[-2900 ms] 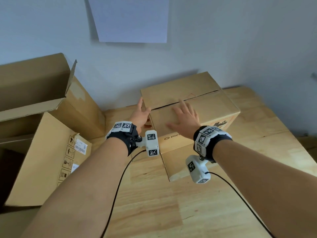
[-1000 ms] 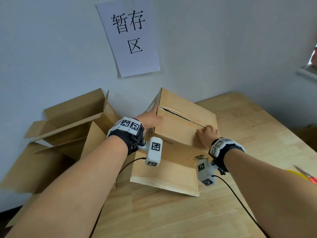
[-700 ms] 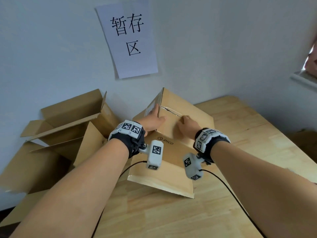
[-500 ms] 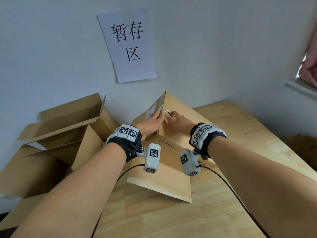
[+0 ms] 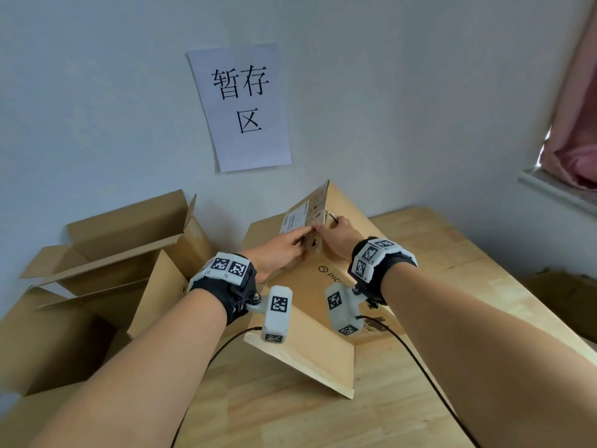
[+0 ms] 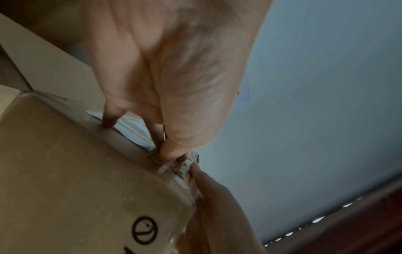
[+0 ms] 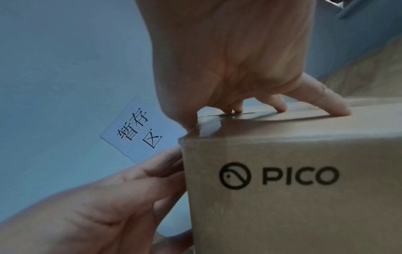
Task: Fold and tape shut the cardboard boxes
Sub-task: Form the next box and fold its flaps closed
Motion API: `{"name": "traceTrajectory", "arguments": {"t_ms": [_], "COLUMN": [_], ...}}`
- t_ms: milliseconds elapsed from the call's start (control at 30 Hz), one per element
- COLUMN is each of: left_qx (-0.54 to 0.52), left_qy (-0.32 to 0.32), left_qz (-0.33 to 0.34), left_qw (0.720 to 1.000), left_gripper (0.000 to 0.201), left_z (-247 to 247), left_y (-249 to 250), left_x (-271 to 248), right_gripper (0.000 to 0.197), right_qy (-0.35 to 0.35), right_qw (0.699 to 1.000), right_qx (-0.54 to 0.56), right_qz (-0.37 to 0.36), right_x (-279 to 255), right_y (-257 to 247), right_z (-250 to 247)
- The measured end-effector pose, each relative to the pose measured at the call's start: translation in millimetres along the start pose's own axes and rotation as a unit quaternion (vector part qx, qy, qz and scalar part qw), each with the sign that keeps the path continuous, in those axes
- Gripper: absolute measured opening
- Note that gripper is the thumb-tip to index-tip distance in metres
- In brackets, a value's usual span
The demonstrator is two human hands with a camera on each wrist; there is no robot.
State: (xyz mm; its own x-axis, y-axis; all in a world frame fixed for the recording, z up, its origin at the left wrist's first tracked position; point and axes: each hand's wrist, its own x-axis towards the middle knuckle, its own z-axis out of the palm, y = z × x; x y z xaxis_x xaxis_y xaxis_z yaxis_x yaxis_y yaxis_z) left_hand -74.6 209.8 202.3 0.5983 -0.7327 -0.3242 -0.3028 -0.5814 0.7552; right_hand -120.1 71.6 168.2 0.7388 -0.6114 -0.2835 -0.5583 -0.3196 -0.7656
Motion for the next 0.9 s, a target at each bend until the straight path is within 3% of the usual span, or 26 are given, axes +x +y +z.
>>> {"name": "traceTrajectory", "arguments": {"t_ms": [67, 167, 233, 300, 367, 400, 467, 533, 767, 900], "left_qx": [-0.002, 0.039, 0.043, -0.031, -0.143, -0.188, -0.273, -0.341, -0.327, -0.317], "left_qy": [0.046, 0.170, 0.246, 0.273, 0.256, 0.245, 0.231, 0.206, 0.150, 0.103], "left_qz": [-0.012, -0.047, -0.095, -0.181, -0.262, -0.280, -0.283, -0.264, -0.221, -0.232], "left_qw": [0.999, 0.984, 0.964, 0.944, 0.919, 0.909, 0.890, 0.878, 0.907, 0.914], "left_gripper": [0.046, 0.044, 0.053, 0.073, 0.091, 0.088, 0.059, 0.043, 0.036, 0.055], "left_z": [-7, -26, -37, -40, -34, -29, -16, -4, 16, 24], "left_y": [-5, -27, -53, -81, -103, -109, -106, -102, -66, -43], "left_x": [-7, -13, -17, -20, -22, -24, -30, -30, -25, -22], "right_gripper": [0.063, 0.060, 0.058, 0.057, 0.057, 0.058, 0.060, 0.061, 0.059, 0.064], "right_qy": [-0.004, -0.020, -0.018, -0.007, 0.000, 0.003, 0.008, 0.007, -0.015, -0.011], "right_qw": [1.000, 0.999, 0.999, 0.999, 0.999, 0.999, 0.999, 0.999, 0.996, 0.995], "right_qx": [0.009, 0.029, 0.040, 0.041, 0.043, 0.042, 0.043, 0.040, 0.087, 0.104], "right_qz": [0.005, -0.003, -0.008, -0.014, -0.018, -0.018, -0.013, -0.003, -0.006, -0.003], "right_x": [-1, 2, 3, 4, 3, 2, 6, 5, -7, -10], "right_y": [-1, 7, 13, 16, 16, 16, 19, 22, 34, 52], "right_z": [0, -4, -7, -8, -9, -9, -9, -12, -33, -46]}}
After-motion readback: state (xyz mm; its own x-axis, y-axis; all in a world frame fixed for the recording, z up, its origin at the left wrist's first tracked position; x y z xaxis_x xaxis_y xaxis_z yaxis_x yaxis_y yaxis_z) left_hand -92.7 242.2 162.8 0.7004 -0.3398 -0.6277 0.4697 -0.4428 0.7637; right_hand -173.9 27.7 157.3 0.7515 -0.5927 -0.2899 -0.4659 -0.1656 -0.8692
